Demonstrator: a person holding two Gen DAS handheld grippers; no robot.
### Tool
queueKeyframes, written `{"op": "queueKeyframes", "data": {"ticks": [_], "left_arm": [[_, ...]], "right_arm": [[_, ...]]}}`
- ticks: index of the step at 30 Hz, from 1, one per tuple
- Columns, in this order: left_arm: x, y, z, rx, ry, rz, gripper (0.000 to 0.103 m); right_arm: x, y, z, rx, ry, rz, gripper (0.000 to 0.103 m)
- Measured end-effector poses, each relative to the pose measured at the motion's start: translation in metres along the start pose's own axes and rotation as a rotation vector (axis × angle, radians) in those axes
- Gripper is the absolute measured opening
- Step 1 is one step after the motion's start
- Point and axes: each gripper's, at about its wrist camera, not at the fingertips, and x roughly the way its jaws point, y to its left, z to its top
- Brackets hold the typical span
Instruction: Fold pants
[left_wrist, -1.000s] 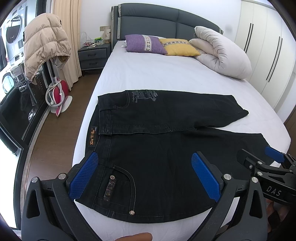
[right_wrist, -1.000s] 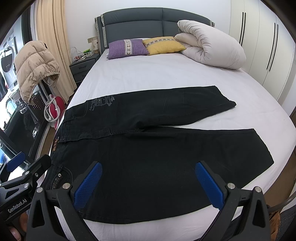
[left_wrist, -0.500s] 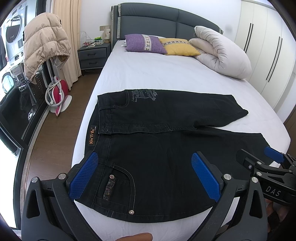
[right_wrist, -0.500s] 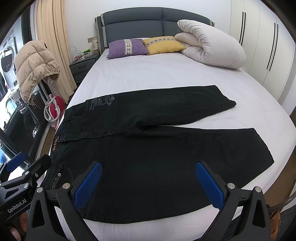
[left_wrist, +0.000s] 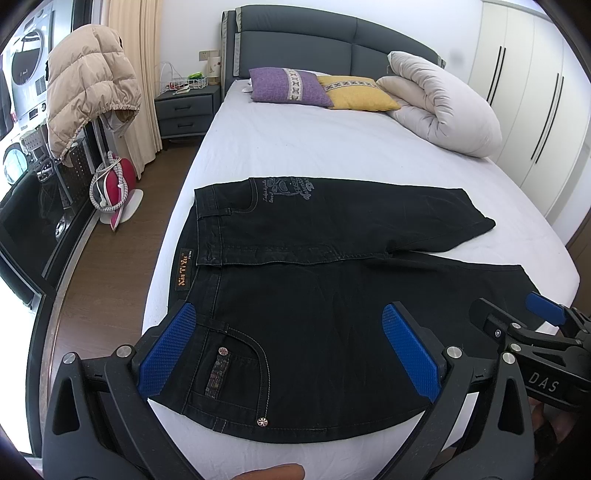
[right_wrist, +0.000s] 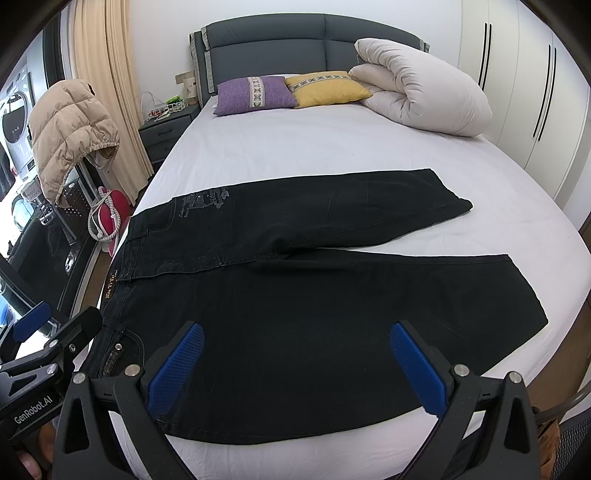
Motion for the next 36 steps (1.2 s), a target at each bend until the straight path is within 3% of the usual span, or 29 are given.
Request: {"op": "queueKeyframes", "data": {"ticks": [30, 36], "left_arm": [[0.000, 0.000, 0.000, 0.001, 0.001, 0.003, 0.103], [0.017, -0.002, -0.012, 0.017, 0.005, 0.016, 0.103]], "right_arm": [[0.005, 0.005, 0.000, 0.001, 0.005, 0.001, 0.103], [0.006, 0.005, -0.003, 0.000, 0.008, 0.001, 0.103]]}}
